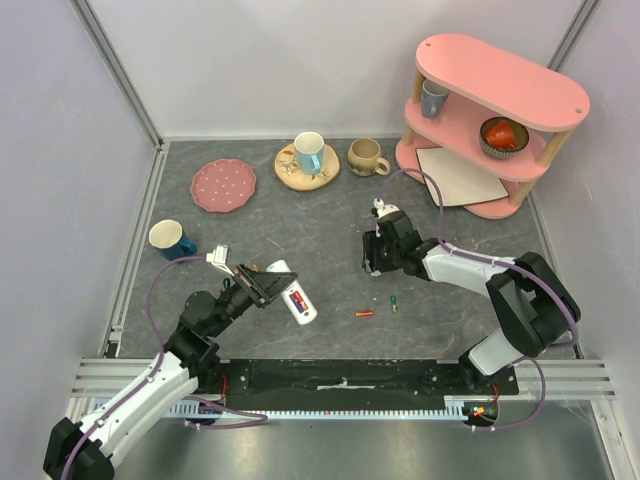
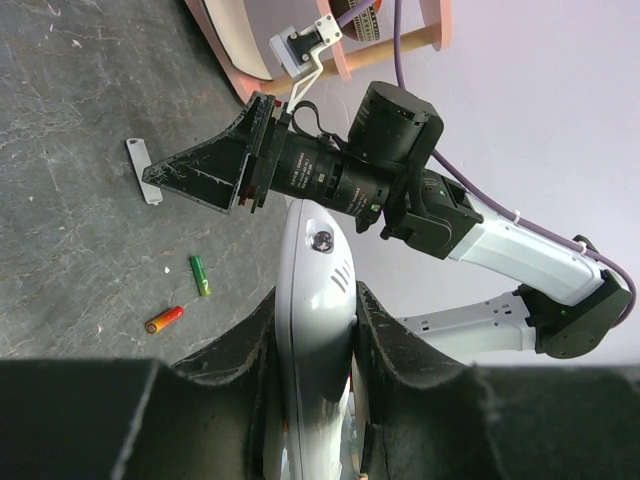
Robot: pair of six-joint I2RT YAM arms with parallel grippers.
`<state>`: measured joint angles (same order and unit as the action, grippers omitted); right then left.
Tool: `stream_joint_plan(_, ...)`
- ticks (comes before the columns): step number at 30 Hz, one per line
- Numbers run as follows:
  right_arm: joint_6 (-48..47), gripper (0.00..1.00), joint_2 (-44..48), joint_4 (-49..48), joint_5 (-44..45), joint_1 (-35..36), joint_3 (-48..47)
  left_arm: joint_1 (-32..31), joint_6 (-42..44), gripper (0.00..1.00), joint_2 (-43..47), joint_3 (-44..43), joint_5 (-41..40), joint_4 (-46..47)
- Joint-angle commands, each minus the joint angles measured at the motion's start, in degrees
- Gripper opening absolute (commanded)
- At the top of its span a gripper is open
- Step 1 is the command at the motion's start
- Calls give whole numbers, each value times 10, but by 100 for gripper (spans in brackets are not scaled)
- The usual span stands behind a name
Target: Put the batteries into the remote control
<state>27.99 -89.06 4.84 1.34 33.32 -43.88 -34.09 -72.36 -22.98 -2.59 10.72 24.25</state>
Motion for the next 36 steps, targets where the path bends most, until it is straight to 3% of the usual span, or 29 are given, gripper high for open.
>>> stream_joint_plan(1,1,60,11,-7,3,10,-29,2,11,2,0,67,6,43)
stream_joint_plan(31,7,61,-30,-15,19,11,-9,2,12,2,4,66,7,40)
stream_joint_plan(36,16,56,-30,-11,34,10,-2,2,12,2,3,67,7,40)
